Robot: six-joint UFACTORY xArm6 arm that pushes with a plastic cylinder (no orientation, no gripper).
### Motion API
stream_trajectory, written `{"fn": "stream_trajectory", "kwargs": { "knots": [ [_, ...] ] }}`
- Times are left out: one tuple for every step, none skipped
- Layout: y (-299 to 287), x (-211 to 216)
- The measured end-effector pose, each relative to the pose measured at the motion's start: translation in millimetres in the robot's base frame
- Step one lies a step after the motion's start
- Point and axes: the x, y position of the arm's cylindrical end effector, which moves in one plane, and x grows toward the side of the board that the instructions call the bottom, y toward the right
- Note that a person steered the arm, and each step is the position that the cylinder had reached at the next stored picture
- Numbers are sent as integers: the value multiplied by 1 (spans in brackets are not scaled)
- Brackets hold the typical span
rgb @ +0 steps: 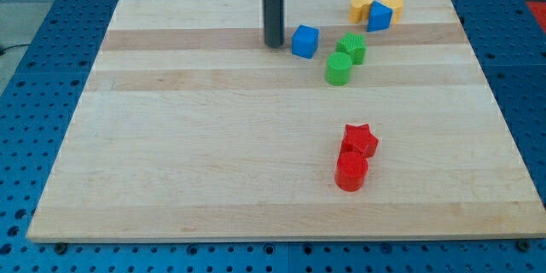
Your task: Push the cube into the green star
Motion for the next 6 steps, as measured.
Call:
{"fn": "stream_trajectory", "kwargs": {
  "knots": [
    [-22,21],
    [9,11],
    [47,0],
    [47,-9],
    [47,-25],
    [47,-30]
  ]
}}
